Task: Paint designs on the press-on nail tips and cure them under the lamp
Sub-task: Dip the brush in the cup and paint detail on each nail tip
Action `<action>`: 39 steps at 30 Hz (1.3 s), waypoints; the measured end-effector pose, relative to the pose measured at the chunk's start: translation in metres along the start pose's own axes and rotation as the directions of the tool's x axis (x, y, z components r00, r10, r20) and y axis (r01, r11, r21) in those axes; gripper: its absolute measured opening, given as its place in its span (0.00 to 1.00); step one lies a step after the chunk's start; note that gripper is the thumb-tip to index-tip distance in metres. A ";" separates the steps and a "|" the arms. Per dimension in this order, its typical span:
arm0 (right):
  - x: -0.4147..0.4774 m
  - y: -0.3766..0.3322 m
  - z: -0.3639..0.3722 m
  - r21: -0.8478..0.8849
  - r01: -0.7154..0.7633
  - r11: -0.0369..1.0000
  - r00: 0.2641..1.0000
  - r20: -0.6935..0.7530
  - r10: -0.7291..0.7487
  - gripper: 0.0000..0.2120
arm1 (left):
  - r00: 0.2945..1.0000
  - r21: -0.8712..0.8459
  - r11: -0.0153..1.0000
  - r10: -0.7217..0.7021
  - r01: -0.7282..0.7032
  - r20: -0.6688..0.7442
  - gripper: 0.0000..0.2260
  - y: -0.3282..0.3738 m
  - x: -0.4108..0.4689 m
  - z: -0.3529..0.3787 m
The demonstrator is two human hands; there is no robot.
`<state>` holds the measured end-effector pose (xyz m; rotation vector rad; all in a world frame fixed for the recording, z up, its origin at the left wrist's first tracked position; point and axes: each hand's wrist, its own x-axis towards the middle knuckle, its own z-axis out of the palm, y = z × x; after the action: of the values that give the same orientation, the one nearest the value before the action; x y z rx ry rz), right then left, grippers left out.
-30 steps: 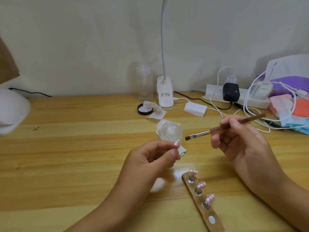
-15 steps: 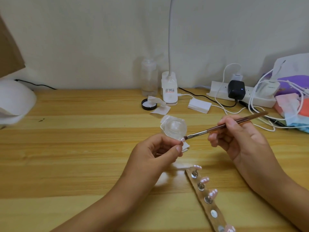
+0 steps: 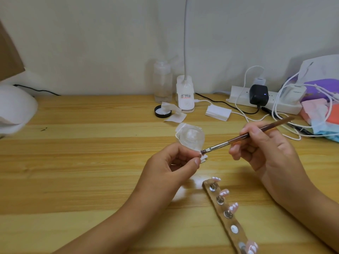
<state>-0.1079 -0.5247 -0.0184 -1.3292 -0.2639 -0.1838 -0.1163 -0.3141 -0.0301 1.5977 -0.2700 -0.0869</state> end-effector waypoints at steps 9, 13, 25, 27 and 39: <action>0.001 0.004 0.000 -0.148 0.110 0.983 0.993 -0.016 -0.113 0.06 | 1.000 -0.010 1.000 0.007 -0.007 0.014 0.07 0.002 -0.002 0.000; 0.004 0.004 -0.003 -0.098 0.083 0.992 0.993 -0.070 -0.090 0.06 | 0.994 -0.013 0.994 0.109 -0.109 0.006 0.02 0.009 -0.008 0.004; 0.006 0.005 -0.007 -0.047 0.015 0.999 0.994 -0.111 -0.020 0.06 | 0.790 0.412 0.675 0.545 -0.612 0.281 0.04 0.014 -0.029 0.016; 0.007 0.005 -0.006 -0.027 0.006 1.000 0.993 -0.118 -0.010 0.06 | 0.738 0.496 0.552 0.568 -0.670 0.364 0.05 0.009 -0.030 0.018; 0.007 0.002 -0.006 -0.024 -0.015 1.000 0.992 -0.128 0.011 0.07 | 0.680 0.596 0.354 0.527 -0.721 0.510 0.08 0.007 -0.030 0.016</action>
<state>-0.1003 -0.5301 -0.0201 -1.3378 -0.1447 -0.2613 -0.1496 -0.3229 -0.0277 2.2197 -1.2652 0.5415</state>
